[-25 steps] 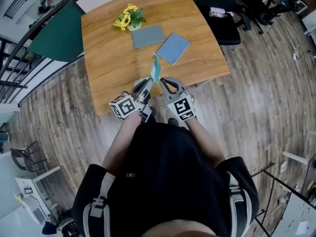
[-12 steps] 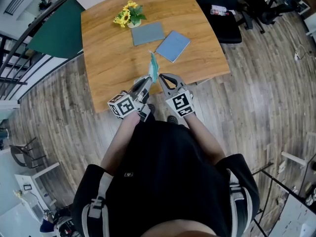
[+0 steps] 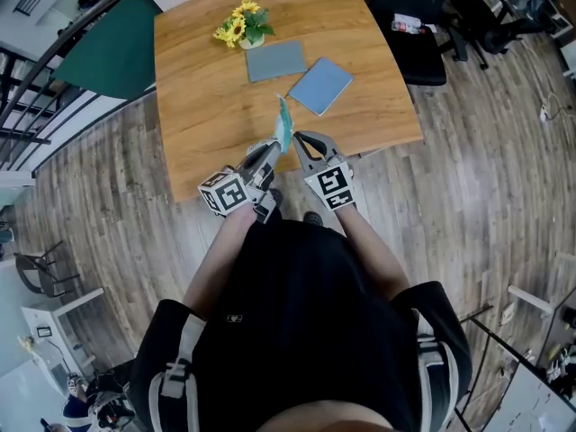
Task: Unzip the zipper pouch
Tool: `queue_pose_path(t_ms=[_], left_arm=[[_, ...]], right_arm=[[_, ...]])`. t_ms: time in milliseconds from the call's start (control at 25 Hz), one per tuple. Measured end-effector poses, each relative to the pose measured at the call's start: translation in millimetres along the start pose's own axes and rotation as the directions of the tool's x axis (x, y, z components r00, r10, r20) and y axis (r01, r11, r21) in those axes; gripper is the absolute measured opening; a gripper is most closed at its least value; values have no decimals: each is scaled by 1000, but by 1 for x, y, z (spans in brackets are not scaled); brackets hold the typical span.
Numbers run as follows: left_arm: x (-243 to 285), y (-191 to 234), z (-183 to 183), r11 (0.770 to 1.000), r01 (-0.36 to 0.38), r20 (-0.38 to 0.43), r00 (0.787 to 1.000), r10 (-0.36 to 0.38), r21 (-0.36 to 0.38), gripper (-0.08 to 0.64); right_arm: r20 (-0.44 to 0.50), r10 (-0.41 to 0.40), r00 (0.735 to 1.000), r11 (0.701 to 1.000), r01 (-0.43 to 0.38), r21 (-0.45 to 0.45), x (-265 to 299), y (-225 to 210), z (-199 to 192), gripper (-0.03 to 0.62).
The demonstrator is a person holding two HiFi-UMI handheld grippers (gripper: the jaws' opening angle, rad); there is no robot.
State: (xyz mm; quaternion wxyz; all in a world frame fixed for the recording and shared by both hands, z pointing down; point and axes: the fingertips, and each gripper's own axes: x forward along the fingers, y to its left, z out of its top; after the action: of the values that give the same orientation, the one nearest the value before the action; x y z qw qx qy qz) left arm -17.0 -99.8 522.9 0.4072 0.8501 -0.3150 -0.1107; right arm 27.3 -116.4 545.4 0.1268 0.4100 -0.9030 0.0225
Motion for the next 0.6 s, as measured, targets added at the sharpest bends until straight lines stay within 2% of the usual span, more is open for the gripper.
queue_pose_path(t_ms=[600], left_arm=[[-5, -2, 1, 1000, -4, 10, 1000, 4, 2, 6]], right_arm=[[-5, -3, 1000, 1000, 3, 7, 13, -8, 4, 9]])
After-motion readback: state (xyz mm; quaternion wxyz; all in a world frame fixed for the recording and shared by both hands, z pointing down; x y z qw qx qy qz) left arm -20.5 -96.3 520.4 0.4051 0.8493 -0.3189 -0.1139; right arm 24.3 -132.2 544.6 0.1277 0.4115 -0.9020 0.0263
